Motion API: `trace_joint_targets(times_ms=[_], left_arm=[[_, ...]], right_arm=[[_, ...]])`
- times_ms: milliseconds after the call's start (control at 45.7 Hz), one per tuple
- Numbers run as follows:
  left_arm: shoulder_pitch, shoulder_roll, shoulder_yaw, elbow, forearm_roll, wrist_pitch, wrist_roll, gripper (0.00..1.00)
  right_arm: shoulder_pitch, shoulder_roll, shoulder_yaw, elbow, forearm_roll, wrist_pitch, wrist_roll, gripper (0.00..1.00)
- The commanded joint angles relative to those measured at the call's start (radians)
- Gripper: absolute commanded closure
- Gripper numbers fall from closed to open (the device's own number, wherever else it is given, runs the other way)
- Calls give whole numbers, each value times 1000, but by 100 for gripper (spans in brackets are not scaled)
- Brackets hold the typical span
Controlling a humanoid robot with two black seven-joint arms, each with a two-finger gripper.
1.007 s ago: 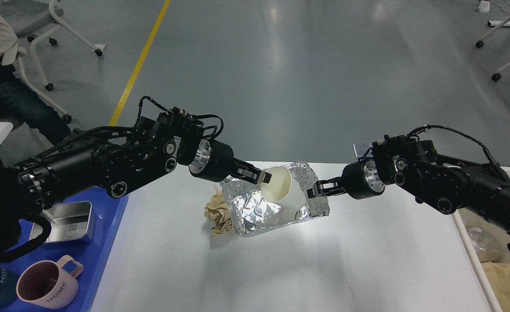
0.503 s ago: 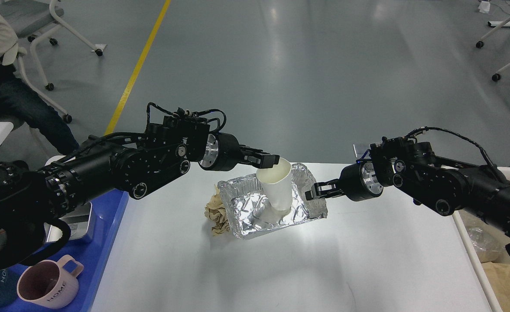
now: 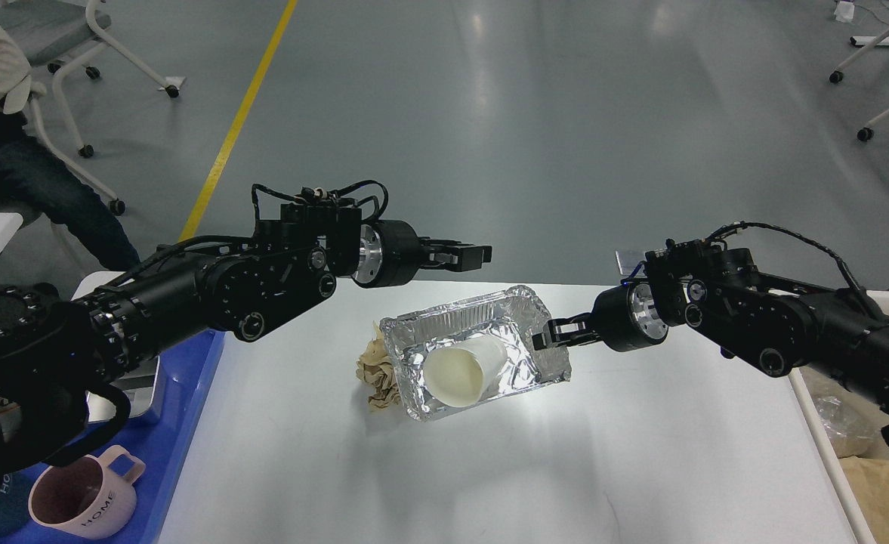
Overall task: Tidy desktop
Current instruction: 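Withdraw the left gripper back toward the blue tray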
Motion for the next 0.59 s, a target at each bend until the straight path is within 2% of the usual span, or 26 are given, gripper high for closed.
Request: trace_joint_targets(times_ms=[0,219,438,569], left_arm=[[1,60,-3,0,-57,-1,-2,42],[27,256,2,-17,-189,-32,-6,36],[102,486,-43,-55,-238,-99,-17,28],[151,609,-69,-90,-276,-168,-17,25]], right_arm=[[-1,0,0,-1,0,0,0,100],[-4,-8,-3,-2,34,6,3,100],[-9,-9,-3,-4,57,11,3,100],[-12,-9,-9,-4,67,12,3,100]])
